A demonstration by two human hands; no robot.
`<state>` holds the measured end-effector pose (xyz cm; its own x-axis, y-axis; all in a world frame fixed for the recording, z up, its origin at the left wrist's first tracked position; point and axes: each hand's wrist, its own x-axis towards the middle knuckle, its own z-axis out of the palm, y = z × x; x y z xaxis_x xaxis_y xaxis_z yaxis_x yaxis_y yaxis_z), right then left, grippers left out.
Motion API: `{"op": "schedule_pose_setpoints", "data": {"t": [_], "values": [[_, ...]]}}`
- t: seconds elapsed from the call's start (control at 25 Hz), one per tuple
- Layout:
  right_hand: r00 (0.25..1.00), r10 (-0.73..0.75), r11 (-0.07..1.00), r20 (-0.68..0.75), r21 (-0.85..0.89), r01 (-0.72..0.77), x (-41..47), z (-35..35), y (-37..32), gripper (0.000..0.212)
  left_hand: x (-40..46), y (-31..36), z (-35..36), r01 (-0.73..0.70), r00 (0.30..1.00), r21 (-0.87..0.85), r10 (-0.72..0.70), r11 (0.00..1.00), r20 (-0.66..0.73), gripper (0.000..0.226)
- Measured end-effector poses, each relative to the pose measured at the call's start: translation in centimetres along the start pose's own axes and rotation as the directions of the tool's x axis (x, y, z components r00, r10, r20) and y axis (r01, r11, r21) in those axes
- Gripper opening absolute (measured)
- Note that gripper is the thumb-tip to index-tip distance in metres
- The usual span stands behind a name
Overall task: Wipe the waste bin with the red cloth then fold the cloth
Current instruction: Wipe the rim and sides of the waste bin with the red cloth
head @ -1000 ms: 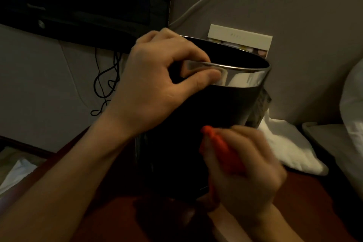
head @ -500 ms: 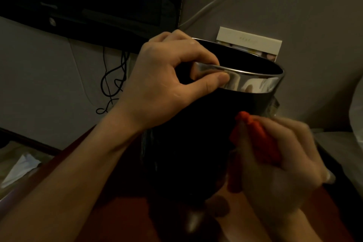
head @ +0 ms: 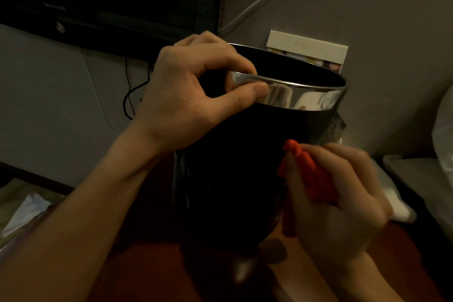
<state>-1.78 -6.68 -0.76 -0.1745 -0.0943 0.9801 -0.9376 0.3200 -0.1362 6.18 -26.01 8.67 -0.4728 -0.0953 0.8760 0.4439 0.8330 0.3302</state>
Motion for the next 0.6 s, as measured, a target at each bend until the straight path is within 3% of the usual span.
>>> {"op": "schedule_pose_setpoints", "data": {"t": [0.12, 0.28, 0.4, 0.6], "values": [[0.997, -0.029, 1.0, 0.069, 0.002, 0.029, -2.0, 1.2, -0.8, 0.015, -0.1, 0.7, 0.2, 0.017, 1.0, 0.028, -0.017, 0.999, -0.004, 0.015], [0.994, -0.051, 0.998, 0.094, 0.051, 0.046, -2.7, 1.2, -1.0, 0.02, -0.8, 3.9, 3.2, -0.053, 0.999, 0.29, 0.051, 0.955, 0.014, 0.024], [0.993, -0.047, 0.997, 0.105, 0.06, 0.041, -2.5, 1.3, -1.1, 0.015, -0.7, 3.5, 3.2, -0.052, 0.998, 0.259, 0.059, 0.964, -0.017, 0.025], [0.997, -0.04, 0.996, 0.073, 0.077, 0.034, -0.6, 0.6, -1.7, 0.013, -0.4, 2.0, 1.4, 0.051, 0.999, 0.109, -0.051, 0.993, 0.001, 0.017]]}}
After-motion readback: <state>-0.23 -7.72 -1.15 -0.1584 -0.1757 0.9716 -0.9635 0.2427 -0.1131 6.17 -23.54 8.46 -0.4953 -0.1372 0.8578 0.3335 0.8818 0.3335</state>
